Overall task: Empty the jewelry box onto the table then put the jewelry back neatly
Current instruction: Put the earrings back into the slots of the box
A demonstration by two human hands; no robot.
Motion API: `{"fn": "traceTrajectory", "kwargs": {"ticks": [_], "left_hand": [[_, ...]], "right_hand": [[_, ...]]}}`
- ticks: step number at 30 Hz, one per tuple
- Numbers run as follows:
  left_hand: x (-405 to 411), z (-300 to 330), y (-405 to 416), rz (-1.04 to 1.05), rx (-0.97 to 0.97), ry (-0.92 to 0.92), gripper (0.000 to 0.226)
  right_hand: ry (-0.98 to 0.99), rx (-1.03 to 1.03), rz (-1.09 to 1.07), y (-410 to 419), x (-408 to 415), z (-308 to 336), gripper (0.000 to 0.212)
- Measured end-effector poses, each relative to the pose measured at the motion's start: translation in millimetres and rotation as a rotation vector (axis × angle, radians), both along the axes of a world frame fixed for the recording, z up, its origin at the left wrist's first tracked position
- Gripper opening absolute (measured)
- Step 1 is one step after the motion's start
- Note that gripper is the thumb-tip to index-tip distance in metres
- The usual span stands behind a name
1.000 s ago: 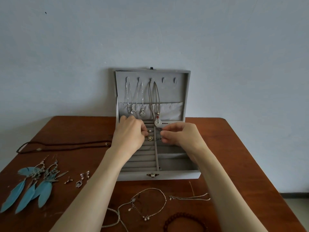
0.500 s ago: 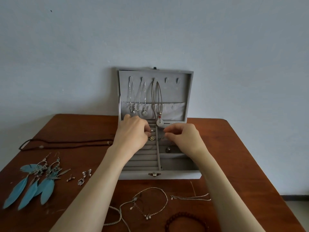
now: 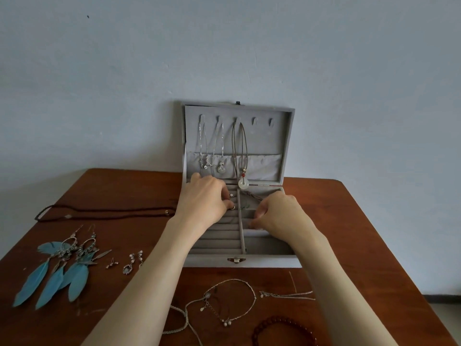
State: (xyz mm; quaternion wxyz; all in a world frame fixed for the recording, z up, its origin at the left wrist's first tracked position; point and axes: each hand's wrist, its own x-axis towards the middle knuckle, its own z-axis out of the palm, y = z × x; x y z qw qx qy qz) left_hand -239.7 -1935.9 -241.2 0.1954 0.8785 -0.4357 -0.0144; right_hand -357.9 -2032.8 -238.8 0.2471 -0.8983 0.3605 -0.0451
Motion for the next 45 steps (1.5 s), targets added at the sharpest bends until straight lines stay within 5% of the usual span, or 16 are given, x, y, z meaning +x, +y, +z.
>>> {"fn": "traceTrajectory", "kwargs": {"ticks": [26,33,40,45], "left_hand": [[11.7,-0.3,3.2,-0.105,0.067,0.144,0.022],[12.4,4.6,6.6,-0.126,0.036,0.121,0.029],[19.8,0.7,7.3,-0.104,0.076,0.119,0.036],[19.4,0.4,7.1,-0.106,0.054,0.099,0.031]], "right_hand": [[-0.059,-0.073,0.178,0.5,-5.7,-5.6,0.018],[-0.395,0.363,0.141,-5.9,-7.1,15.5,0.013],[-0.127,0.578,0.284,-2.4,17.5,32.7,0.007],[-0.034,0.317,0.287,-6.4,34.4,30.6,0.012]]}}
